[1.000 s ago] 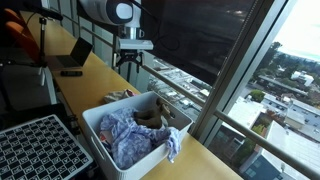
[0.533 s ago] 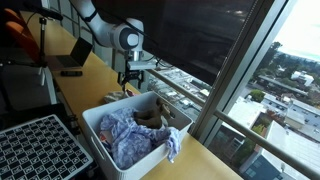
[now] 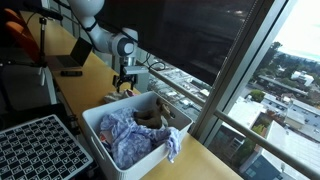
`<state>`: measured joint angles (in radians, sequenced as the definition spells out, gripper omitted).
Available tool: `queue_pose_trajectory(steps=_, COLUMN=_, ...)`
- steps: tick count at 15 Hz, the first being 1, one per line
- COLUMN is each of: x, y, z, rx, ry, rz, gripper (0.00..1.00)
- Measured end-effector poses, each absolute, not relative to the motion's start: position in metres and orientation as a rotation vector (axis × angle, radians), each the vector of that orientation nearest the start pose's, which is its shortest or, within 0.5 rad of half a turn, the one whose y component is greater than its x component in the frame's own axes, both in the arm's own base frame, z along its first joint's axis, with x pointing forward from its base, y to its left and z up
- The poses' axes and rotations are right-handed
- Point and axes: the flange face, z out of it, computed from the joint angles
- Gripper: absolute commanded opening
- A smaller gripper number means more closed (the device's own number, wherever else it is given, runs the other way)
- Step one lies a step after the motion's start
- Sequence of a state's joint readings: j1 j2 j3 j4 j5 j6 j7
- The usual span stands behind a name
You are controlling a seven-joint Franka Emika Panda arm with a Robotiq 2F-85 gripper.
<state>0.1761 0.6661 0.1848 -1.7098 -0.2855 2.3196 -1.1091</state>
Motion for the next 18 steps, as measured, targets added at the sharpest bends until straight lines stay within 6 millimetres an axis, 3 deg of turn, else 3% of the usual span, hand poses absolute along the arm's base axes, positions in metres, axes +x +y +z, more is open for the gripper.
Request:
queue_pose_trajectory(steps=4, x=0.637, y=0.256, z=0.240, rx=2.040, ry=2.285, rz=0.007, gripper=1.00)
queue_pose_trajectory(steps=8, x=0.640, y=0.256, z=0.242, rx=2.004, ry=2.310, rz=0.037, gripper=1.00)
queue_pose_trajectory(steps=12, x=0.645, y=0.251, z=0.218, rx=2.014, ry=2.314, rz=0.041, gripper=1.00)
queue_pose_trajectory(steps=17, x=0.656, y=0.238, z=0.166, rx=2.055, ry=2.313, rz=0.025, gripper=1.00)
queue_pose_trajectory(steps=18, x=0.657, y=0.233, z=0.154, rx=2.061, ry=2.315, rz=0.017, gripper=0.85)
